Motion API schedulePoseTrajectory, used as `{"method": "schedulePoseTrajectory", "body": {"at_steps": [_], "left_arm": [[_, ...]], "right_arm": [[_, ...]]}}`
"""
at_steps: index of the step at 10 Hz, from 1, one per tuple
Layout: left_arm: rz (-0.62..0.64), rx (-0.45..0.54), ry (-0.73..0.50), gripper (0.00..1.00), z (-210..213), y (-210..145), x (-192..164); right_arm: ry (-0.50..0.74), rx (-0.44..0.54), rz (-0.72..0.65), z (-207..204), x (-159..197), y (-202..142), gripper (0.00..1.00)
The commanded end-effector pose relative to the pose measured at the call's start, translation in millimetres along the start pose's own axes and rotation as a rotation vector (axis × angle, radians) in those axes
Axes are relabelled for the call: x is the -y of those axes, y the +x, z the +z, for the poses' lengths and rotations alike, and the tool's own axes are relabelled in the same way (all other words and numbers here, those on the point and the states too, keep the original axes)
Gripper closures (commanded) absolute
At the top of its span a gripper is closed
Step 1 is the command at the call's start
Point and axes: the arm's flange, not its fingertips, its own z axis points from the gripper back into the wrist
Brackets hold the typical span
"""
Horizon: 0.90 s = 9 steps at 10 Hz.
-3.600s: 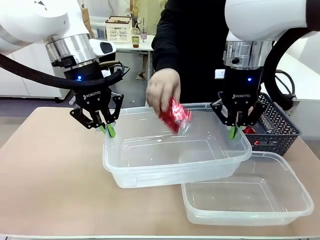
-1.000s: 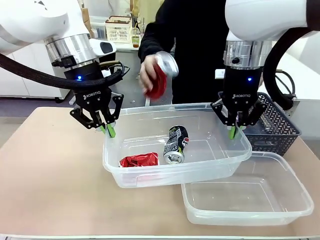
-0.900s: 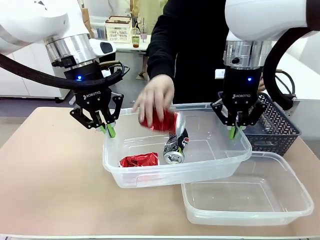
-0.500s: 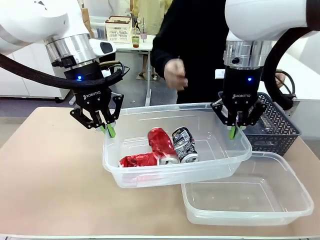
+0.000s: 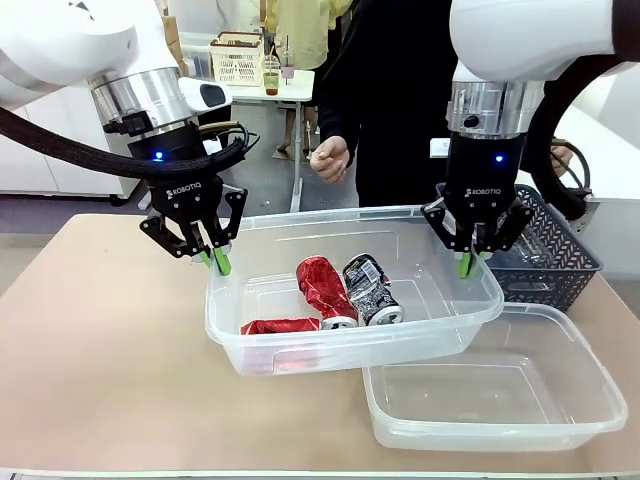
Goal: Sort the waste into each basket.
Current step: Offer the picked Organizing box to the human.
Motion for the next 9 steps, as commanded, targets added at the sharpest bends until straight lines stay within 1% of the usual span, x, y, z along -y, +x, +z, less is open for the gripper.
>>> {"method": "schedulePoseTrajectory", "body": {"at_steps": [1,9], "left_arm": [[0.007,-0.001,-0.029,0.93,6.3,-5.9,0.3],[0.007,-0.001,-0.029,0.93,6.3,-5.9,0.3]], "right_arm": [[-0.008,-0.003,-0.012,0.4,-1.7,-0.4,0.95],[-0.008,-0.003,-0.012,0.4,-1.7,-0.4,0.95]]}}
